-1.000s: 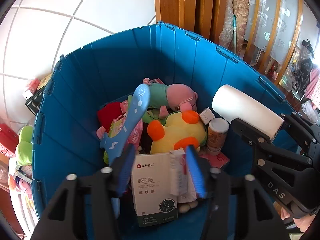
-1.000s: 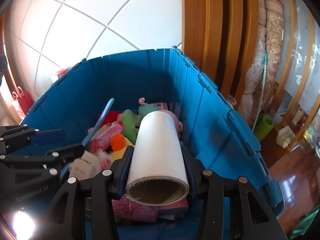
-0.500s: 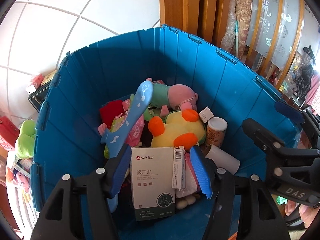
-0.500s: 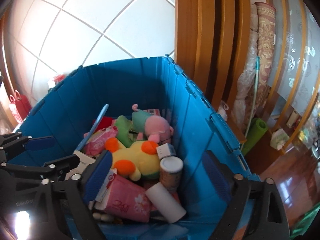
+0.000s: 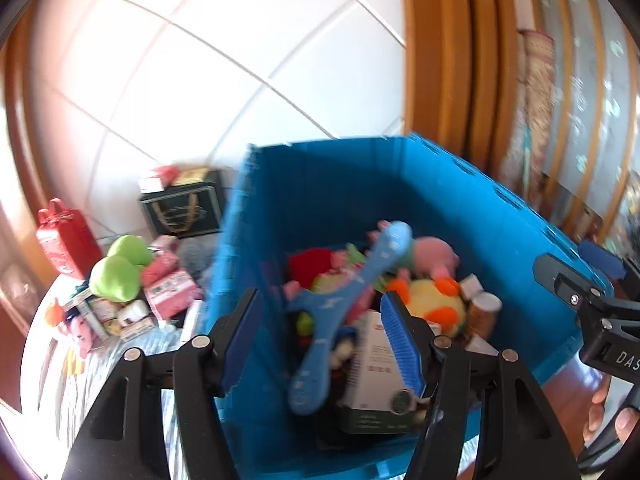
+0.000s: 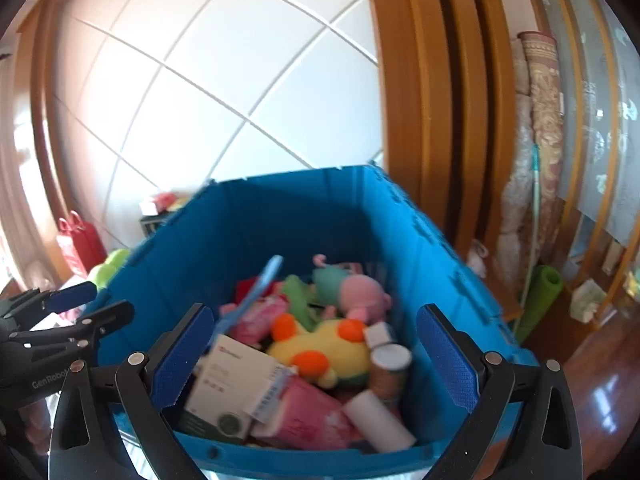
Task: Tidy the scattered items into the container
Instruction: 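Move both tools back over the cluttered table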
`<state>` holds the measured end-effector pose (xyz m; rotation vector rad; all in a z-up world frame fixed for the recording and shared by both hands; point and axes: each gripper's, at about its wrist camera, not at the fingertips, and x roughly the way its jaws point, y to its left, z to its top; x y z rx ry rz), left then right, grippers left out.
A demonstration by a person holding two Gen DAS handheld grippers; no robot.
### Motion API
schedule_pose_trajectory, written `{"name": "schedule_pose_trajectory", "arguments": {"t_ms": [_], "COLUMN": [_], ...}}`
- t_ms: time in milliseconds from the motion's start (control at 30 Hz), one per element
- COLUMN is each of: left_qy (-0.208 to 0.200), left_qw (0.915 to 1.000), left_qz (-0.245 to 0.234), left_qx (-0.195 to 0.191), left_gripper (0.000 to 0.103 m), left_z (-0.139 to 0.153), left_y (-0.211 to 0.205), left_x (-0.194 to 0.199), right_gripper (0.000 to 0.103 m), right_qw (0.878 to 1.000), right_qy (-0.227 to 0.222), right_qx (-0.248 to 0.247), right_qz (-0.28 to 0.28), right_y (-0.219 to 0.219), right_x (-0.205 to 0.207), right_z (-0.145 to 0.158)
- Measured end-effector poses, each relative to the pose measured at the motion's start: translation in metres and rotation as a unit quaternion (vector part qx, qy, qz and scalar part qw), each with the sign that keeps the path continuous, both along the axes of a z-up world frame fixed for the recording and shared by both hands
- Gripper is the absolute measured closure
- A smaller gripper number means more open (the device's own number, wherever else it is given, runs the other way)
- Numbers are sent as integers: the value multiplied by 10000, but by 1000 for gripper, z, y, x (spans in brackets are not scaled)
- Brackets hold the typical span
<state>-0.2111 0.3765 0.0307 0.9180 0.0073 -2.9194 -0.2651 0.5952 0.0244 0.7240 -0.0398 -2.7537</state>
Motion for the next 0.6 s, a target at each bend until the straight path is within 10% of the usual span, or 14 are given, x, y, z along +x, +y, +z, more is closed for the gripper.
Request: {"name": "schedule_pose_trajectory", "arguments": {"t_ms": [600], "left_qy": [130], "left_qw": [9937], "left_qz": [1081], "left_qx": [269], "left_gripper": [33], "left_z": [-10], "left_y": [-207], "left_x": [79], "right_gripper": [0], "right_qw": [9921], "right_qy": [325], "right_qx": [69], "right_qz": [1208], "right_y": [-208], "right_x": [66], "right_z": [22]}}
